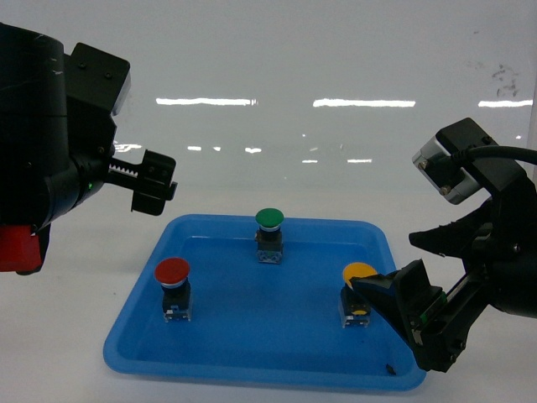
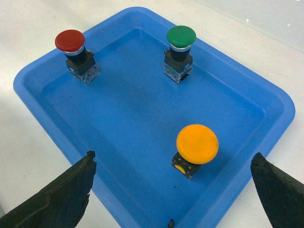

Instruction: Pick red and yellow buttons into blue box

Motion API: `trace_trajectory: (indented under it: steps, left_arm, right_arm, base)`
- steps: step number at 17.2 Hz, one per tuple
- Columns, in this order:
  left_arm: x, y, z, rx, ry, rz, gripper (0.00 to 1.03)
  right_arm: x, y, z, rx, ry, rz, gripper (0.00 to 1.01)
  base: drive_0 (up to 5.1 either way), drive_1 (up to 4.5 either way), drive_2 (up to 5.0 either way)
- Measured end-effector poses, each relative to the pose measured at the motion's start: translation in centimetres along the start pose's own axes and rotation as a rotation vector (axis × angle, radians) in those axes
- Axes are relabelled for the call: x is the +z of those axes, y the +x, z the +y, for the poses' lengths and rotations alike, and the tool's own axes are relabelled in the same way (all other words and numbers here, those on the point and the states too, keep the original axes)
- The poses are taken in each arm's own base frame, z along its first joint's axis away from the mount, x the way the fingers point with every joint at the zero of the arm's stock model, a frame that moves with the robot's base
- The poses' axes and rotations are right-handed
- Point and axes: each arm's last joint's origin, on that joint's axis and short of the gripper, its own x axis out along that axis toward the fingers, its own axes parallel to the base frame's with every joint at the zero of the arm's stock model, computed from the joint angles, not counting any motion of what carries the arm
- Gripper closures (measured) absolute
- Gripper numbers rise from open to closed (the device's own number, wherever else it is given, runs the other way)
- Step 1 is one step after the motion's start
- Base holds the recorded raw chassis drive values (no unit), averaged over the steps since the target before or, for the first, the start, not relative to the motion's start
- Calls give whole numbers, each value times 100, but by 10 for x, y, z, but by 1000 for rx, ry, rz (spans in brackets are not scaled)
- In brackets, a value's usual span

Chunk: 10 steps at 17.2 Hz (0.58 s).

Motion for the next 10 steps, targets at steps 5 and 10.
trace_trajectory:
  steps: [5,10]
  left_arm:
    - [0,0,-1,-2,0,-1,5]
    - [0,0,-1,-3,0,-1,5]
  right_arm:
    - [-9,14,-15,-40,0,12,3]
    - [-24,47,-42,-46,-22,66,3]
  base:
    - [0,0,0]
    - [0,0,0]
